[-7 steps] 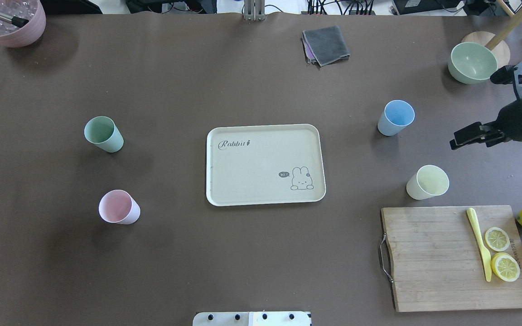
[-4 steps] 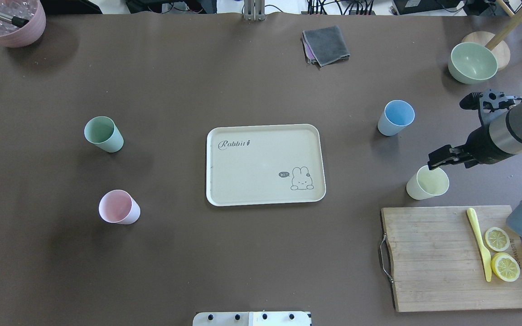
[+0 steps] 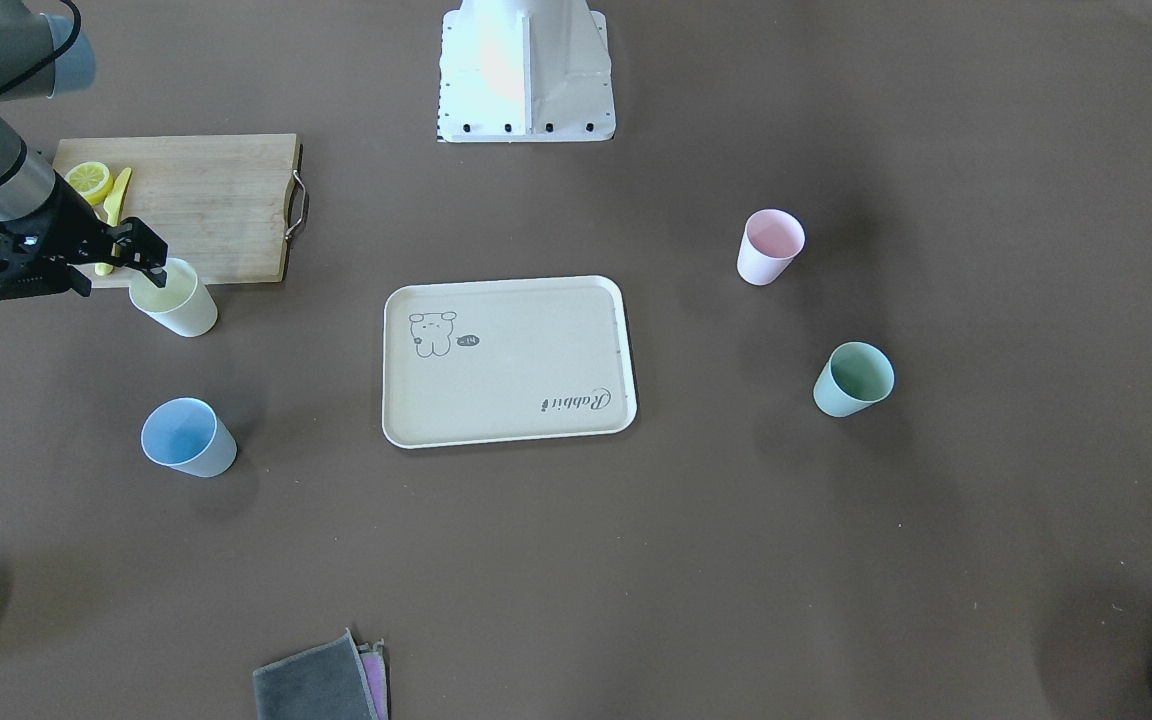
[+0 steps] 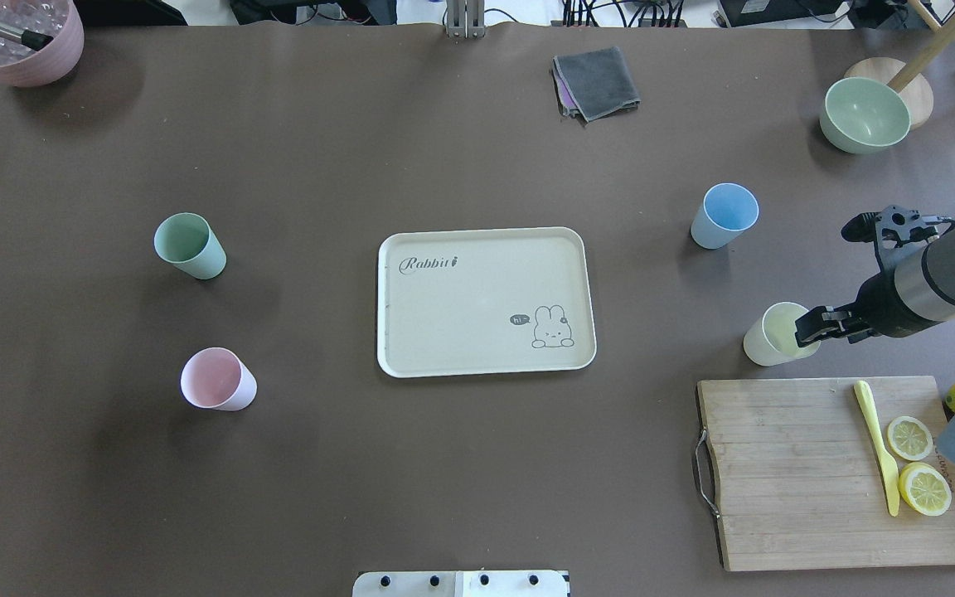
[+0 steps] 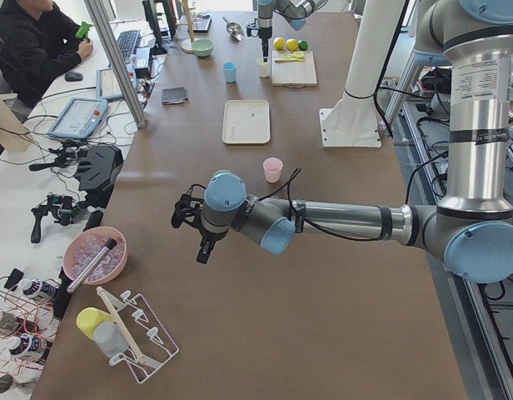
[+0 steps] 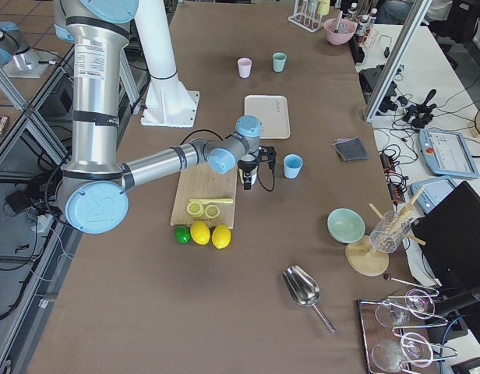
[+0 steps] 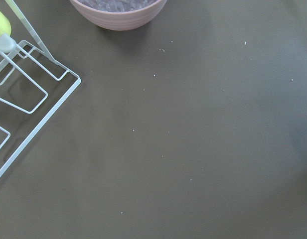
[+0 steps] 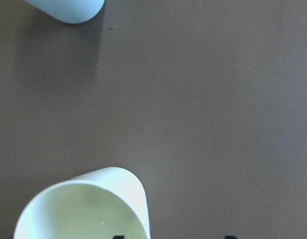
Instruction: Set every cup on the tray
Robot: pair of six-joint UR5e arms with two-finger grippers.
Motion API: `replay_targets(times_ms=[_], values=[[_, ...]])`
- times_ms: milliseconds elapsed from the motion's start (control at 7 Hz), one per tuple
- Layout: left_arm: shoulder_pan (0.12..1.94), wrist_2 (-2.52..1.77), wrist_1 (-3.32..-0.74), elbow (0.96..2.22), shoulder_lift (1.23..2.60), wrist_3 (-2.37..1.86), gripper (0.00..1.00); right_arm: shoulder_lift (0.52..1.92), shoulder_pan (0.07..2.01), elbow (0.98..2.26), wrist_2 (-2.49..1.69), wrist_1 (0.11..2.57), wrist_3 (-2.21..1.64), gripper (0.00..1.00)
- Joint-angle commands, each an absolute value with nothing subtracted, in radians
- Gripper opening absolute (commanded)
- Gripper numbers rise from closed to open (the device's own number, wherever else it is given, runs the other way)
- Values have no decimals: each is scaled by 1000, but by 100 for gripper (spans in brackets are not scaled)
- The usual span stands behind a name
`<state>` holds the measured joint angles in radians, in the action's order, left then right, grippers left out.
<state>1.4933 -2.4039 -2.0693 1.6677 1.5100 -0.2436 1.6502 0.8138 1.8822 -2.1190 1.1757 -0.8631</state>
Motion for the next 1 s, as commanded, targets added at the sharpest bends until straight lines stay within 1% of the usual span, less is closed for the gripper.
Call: replay_targets(times_ms=[0,143,571,857], values=[[1494,-2405,-2071,1667,1509,-242,98,1646,798,1884,-2105,1169,-867,0],[1494,-2405,-2071,1669,1509,-242,98,1641,798,1914,-2117,1170,-870,0],[1496,-2408,-2069,1672,1511,-245,98,1586,831,1931,-2175,1187,-873,0],[1485,-2431,-2071,1693,1554,-412,98,1489,882,1939,-2246,1245,-960,0]])
